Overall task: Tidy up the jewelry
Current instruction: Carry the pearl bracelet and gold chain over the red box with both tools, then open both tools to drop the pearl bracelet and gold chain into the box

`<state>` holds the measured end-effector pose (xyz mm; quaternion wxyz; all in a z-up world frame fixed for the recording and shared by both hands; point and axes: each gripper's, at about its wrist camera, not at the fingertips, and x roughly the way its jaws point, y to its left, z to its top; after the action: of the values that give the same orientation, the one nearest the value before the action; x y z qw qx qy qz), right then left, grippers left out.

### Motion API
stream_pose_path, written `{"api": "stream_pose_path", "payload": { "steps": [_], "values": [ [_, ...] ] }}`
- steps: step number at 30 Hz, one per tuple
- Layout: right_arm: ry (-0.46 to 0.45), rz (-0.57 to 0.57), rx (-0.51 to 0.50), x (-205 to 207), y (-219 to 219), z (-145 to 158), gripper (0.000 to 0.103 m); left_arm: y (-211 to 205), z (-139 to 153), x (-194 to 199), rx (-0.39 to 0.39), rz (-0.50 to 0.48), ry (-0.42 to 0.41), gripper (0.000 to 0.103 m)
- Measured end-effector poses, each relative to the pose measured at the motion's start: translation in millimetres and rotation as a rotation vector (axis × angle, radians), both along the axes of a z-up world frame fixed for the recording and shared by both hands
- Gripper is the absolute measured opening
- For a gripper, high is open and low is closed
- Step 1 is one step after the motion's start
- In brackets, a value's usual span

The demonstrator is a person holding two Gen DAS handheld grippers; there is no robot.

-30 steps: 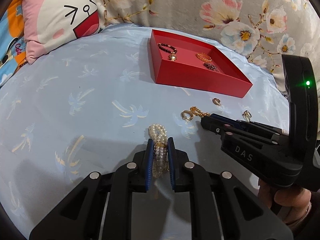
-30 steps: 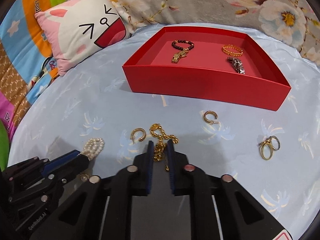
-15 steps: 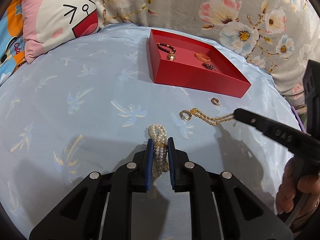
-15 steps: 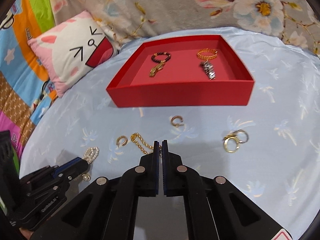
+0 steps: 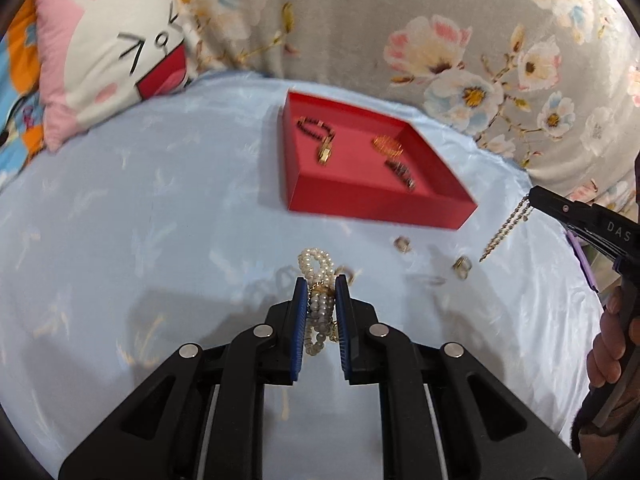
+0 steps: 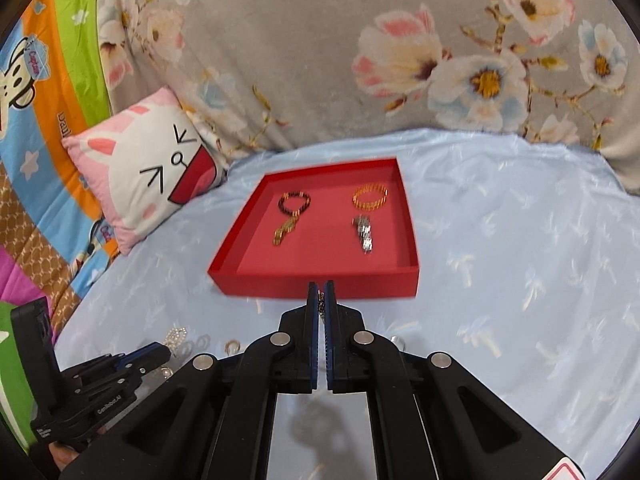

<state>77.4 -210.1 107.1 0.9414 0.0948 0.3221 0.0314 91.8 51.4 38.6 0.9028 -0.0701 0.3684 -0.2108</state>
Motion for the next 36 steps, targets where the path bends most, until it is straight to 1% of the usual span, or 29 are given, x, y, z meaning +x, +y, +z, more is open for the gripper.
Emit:
{"api": "stream_pose_path", "payload": {
  "steps": [4, 7, 9, 11, 13, 16, 18, 22, 26, 28, 32, 33, 34, 35, 36],
  "values": [
    [-0.044, 0.006, 0.001, 18, -6, 23, 0.002, -14, 35, 22, -0.027, -0.03, -0.066, 0.013],
    [-0.072, 0.011, -0.005, 37, -7, 37, 0.002, -24, 55, 42, -0.038, -0.037, -0.108, 0.013],
    [-0.08, 0.012, -0.006, 52, -7, 42, 0.002, -34, 65, 61, -0.047, -0.049, -0.123, 0.013],
    [-0.077, 0.019, 0.003, 68, -8, 44, 0.002, -44, 70, 80, -0.049, -0.058, -0.121, 0.013],
    [-0.063, 0.029, 0.018, 87, -7, 41, 0.002, -51, 69, 94, -0.053, -0.067, -0.106, 0.013],
    [-0.033, 0.037, 0.026, 110, -3, 30, 0.002, -65, 58, 118, -0.053, -0.087, -0.061, 0.013],
    [-0.01, 0.043, 0.026, 124, 0, 18, 0.002, -75, 45, 131, -0.032, -0.09, -0.032, 0.013],
    [0.052, 0.059, 0.027, 147, 7, -10, 0.002, -86, 22, 147, -0.014, -0.104, 0.015, 0.013],
    [0.1, 0.065, 0.01, 163, 13, -34, 0.002, -93, 4, 159, 0.006, -0.103, 0.041, 0.013],
    [0.113, 0.06, 0.007, 168, 12, -41, 0.002, -93, -1, 163, 0.015, -0.098, 0.043, 0.014],
    [0.117, 0.048, -0.005, 172, 11, -48, 0.003, -91, -4, 168, 0.0, -0.093, 0.049, 0.015],
    [0.116, 0.045, -0.006, 172, 10, -48, 0.004, -91, -4, 169, 0.0, -0.091, 0.045, 0.016],
    [0.111, 0.038, -0.008, 172, 9, -47, 0.004, -90, -3, 169, 0.002, -0.086, 0.04, 0.023],
    [0.103, 0.033, -0.01, 171, 8, -45, 0.005, -89, -2, 169, 0.002, -0.075, 0.035, 0.034],
    [0.093, 0.024, -0.014, 168, 7, -42, 0.006, -87, 0, 168, -0.002, -0.064, 0.028, 0.04]
  ]
}}
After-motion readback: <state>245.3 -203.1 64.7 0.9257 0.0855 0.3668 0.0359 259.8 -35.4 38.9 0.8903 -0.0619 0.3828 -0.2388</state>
